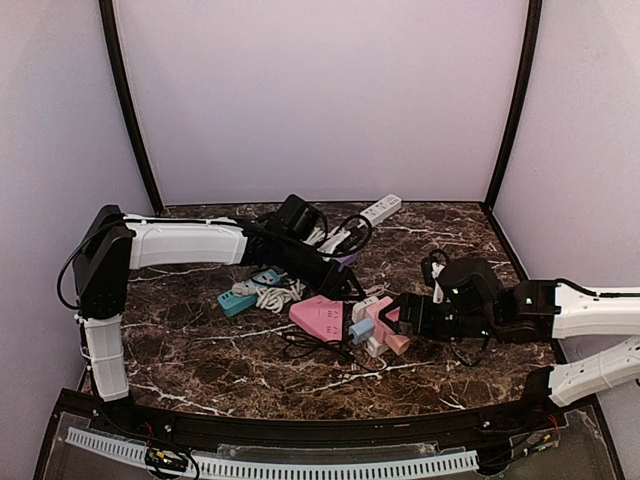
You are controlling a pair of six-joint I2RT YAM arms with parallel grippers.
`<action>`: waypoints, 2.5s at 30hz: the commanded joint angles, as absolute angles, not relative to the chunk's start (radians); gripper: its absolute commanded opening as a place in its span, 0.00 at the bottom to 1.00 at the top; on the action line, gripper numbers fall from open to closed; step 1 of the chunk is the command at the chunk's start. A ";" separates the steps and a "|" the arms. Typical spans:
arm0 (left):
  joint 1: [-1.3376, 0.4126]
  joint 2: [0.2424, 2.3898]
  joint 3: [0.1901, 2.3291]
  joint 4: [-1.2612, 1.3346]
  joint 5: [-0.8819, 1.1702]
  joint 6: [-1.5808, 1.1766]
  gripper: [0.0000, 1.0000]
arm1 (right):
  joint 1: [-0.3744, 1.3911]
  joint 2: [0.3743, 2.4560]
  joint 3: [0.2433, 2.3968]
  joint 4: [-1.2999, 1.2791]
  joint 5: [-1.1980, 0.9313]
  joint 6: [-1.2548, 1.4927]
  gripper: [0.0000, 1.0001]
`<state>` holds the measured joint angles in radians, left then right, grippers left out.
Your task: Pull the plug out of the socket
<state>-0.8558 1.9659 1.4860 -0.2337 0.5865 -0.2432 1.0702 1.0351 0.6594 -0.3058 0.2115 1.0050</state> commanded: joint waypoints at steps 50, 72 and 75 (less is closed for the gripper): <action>-0.956 1.837 1.436 -0.279 0.446 -0.271 0.42 | 1.083 1.126 0.883 -0.602 0.377 1.050 0.85; -0.956 1.945 1.473 -0.133 0.670 -0.455 0.67 | 0.973 1.017 0.810 -0.569 0.324 0.960 0.90; -0.956 1.964 1.478 -0.145 0.636 -0.462 0.68 | 0.972 1.014 0.795 -0.542 0.311 0.945 0.89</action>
<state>-0.9520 1.9507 1.4502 -0.1284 0.6613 -0.4381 0.9806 1.0252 0.8185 -0.5945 0.3355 0.9813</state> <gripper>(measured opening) 0.671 0.900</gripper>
